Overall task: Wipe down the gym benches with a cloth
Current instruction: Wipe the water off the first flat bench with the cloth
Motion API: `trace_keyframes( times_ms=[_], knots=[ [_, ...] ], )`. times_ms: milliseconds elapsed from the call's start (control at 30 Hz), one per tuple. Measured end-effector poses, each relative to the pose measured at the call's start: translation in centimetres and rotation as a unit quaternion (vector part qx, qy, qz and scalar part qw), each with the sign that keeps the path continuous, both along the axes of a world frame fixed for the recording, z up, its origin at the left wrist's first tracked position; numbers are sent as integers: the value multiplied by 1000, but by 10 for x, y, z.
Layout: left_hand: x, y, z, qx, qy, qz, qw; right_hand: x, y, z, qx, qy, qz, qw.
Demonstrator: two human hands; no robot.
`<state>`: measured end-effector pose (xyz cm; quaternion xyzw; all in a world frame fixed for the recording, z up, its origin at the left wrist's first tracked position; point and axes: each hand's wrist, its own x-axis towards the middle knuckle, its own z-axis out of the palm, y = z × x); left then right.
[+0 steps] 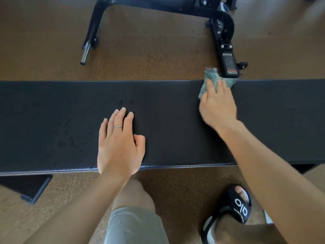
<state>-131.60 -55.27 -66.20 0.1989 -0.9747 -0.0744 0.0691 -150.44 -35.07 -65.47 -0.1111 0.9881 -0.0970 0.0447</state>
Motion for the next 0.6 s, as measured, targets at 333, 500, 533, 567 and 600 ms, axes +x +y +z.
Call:
trace_keyframes(
  times_ms=[333,500,533,567,600],
  knots=[
    [2,0,5,25,-12,-2,1000,75,12,6,41,19,201,979],
    [2,-1,6,33,-25,-13,999,86,5,4,27,-4,56,998],
    [1,-2,8,42,-26,-22,999,105,-17,4,14,1,86,996],
    [2,-6,11,62,-22,-29,997,128,-39,1,6,4,133,991],
    [3,-12,14,84,-13,-32,996,150,-57,-2,5,5,181,983]
  ],
)
